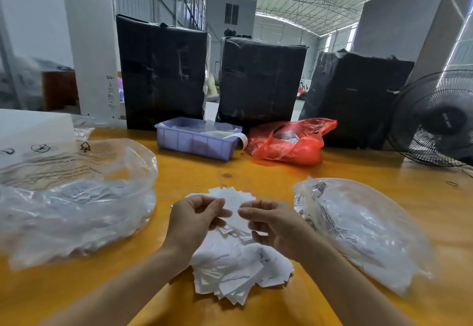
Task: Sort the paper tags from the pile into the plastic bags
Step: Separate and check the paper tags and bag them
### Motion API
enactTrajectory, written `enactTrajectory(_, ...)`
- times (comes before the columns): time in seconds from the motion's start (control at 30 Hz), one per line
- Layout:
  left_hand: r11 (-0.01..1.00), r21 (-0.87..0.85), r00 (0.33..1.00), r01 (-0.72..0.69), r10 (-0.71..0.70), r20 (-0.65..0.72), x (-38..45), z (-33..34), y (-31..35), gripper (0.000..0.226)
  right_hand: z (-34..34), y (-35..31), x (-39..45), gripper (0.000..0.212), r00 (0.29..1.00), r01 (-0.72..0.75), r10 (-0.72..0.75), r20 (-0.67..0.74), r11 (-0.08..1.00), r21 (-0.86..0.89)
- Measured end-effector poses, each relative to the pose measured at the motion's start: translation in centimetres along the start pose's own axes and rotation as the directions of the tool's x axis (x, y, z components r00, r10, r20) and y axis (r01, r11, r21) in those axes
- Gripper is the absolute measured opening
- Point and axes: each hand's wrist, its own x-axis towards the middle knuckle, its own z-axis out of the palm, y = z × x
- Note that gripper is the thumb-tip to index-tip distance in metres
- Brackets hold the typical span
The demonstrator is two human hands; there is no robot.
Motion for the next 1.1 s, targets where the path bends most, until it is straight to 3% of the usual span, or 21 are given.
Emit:
enactTrajectory(0.23,0.998,-0.054,0.995,0.035,-0.03,0.091,0.4,0.0,-0.6,0.004,0.0,0.2,0.3,0.008,0.988,0.097,-0.084,-0.131,0.991,0.09)
enactTrajectory(0.4,0.97,-0.095,0.928,0.223,-0.181,0.326,0.6,-0.4,-0.1,0.066,0.3,0.2,0.0,0.009,0.959,0.243,-0.253,-0.128,0.966,-0.087)
enactTrajectory(0.47,0.973,-0.029,0.915,0.229,-0.205,0.348,0.6,-0.3,0.0,0.076,0.5,0.2,-0.1,0.011,0.955,0.268,-0.284,-0.085,0.95,-0.162)
enactTrajectory(0.57,0.979,0.103,0.913,0.174,-0.199,0.355,0.6,-0.3,-0.2,0.064,1.3,0.3,-0.3,0.012,0.95,0.3,-0.313,-0.013,0.92,-0.253)
enactTrajectory(0.67,0.964,0.236,0.931,0.12,-0.192,0.311,0.7,-0.3,-0.3,0.029,1.3,-0.1,0.2,0.012,0.908,0.348,-0.397,-0.133,0.892,-0.289)
enactTrajectory(0.73,0.968,0.2,0.956,0.148,-0.192,0.221,1.0,-0.6,-0.6,0.017,0.4,-0.2,0.6,0.01,0.834,0.357,-0.504,-0.225,0.803,-0.476)
enactTrajectory(0.8,0.977,0.106,0.972,0.185,-0.198,0.129,1.4,-1.0,-0.8,0.014,-0.6,0.4,1.1,0.013,0.785,0.28,-0.578,-0.224,0.654,-0.703)
enactTrajectory(0.93,0.982,0.006,0.982,0.191,-0.191,-0.003,1.8,-1.4,-1.1,0.013,-1.0,2.6,2.2,0.025,0.832,0.178,-0.539,-0.129,0.481,-0.858)
enactTrajectory(1.07,0.984,-0.048,0.985,0.172,-0.173,-0.018,1.8,-1.2,-1.5,0.012,-0.3,3.5,3.5,0.06,0.907,0.126,-0.419,-0.038,0.356,-0.926)
enactTrajectory(1.1,0.985,-0.053,0.986,0.167,-0.168,-0.02,1.8,-1.2,-1.6,0.013,-0.2,3.5,3.6,0.06,0.913,0.118,-0.408,-0.029,0.329,-0.937)
